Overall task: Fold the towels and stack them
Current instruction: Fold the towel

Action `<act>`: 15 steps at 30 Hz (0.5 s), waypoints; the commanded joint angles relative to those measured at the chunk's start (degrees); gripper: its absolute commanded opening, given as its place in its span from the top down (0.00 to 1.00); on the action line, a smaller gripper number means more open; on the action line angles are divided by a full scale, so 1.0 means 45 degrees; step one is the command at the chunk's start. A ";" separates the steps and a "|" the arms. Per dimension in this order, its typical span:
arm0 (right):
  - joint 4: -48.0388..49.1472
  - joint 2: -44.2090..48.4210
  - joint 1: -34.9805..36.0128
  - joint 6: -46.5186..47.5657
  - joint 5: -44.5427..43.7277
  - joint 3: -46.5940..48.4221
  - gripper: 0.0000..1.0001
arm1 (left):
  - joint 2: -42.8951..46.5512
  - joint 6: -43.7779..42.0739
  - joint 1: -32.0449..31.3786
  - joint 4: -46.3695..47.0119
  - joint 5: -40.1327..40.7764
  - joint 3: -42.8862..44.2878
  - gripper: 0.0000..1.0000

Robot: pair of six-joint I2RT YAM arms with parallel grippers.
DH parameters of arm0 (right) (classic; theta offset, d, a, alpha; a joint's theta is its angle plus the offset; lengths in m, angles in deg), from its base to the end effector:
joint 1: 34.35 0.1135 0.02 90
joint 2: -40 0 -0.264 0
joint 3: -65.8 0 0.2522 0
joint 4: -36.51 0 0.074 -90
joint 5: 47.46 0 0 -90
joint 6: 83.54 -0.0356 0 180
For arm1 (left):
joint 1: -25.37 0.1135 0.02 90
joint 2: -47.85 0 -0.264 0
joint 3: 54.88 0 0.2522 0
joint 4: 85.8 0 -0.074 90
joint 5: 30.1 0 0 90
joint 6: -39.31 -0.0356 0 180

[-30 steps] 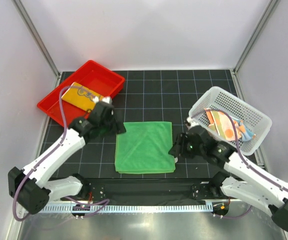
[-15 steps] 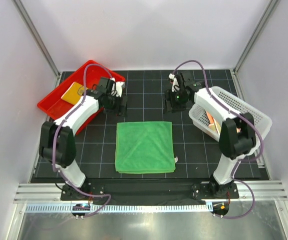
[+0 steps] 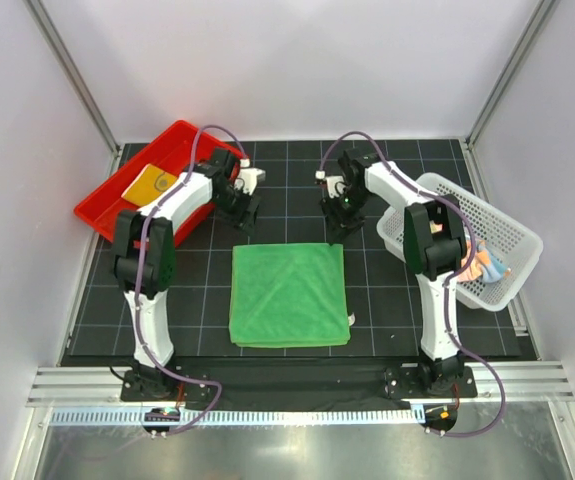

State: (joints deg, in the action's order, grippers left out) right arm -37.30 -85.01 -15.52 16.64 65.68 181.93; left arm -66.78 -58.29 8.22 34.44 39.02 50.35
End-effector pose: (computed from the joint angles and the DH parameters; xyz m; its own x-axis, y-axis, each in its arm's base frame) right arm 0.4065 0.1534 0.1849 -0.8632 -0.4661 -0.1941 -0.5046 0.7842 0.3612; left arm 0.3947 -0.1351 0.2120 -0.8327 0.3863 -0.3967 0.5113 0.8114 -0.2831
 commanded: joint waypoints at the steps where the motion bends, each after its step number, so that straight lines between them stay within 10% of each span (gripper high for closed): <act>1: -0.0990 -0.0363 -0.0083 0.1117 0.0465 0.1059 0.51 | -0.0520 -0.1084 0.0060 -0.1163 -0.0496 0.0788 0.44; 15: -0.1401 -0.1399 -0.0551 0.1860 0.1011 0.1549 0.58 | -0.1519 -0.2081 0.0158 -0.2238 0.0109 0.1589 0.51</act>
State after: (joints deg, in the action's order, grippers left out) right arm -42.28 -91.74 -17.51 23.33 68.50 186.61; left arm -72.92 -65.31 8.29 26.64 39.34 54.78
